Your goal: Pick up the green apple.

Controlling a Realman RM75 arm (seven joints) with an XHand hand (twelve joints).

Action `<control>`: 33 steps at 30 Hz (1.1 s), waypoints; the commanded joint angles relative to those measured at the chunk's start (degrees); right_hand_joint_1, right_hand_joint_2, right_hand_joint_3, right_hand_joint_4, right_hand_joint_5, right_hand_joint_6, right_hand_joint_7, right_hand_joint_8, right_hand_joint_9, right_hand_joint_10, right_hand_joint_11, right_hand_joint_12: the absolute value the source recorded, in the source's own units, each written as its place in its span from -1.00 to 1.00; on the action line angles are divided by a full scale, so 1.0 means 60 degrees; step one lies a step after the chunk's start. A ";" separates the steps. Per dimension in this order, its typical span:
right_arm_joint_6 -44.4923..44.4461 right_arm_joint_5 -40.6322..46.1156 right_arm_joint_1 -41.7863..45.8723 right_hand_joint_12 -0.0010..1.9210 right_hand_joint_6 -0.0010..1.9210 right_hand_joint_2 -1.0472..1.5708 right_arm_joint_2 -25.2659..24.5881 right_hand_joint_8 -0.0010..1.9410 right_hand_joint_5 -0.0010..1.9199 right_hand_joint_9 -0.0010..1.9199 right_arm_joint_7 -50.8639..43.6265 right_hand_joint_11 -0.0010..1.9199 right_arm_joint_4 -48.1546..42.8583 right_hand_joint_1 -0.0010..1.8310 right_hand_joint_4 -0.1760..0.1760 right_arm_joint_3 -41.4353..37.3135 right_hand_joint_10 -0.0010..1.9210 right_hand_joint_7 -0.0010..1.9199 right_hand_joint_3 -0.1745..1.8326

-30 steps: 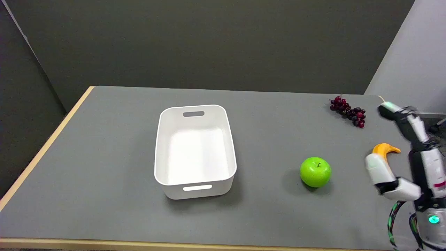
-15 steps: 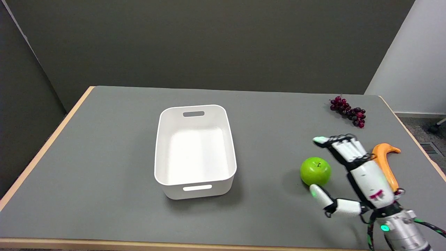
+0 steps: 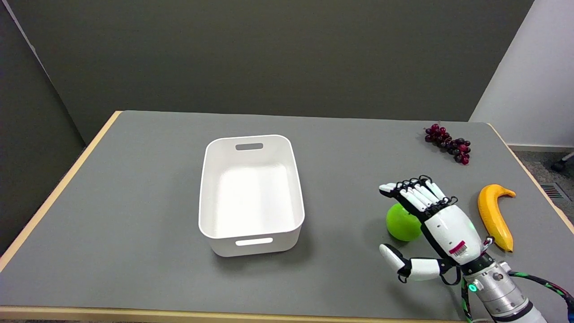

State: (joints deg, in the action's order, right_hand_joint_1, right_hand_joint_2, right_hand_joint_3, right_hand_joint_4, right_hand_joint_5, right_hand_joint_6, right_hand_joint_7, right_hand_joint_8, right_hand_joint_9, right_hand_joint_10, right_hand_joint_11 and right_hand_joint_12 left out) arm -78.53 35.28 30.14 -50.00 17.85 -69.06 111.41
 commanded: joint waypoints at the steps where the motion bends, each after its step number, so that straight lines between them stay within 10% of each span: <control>1: 0.0543 0.0882 0.0116 0.24 -0.51 0.27 0.0084 -0.60 -0.72 -0.81 -0.0397 -1.00 0.0606 -0.52 0.09 -0.0514 -0.13 -0.64 -0.01; 33: 0.2408 0.1247 -0.0878 0.25 -0.51 0.27 0.0059 -0.61 -0.72 -0.81 -0.0756 -1.00 0.1157 -0.48 0.09 -0.0092 -0.14 -0.65 0.00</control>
State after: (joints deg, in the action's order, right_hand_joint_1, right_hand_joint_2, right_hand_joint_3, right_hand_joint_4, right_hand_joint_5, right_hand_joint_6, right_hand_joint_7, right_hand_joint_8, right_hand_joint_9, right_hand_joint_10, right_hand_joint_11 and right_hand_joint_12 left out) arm -68.70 42.48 28.16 -49.28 13.58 -63.68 108.64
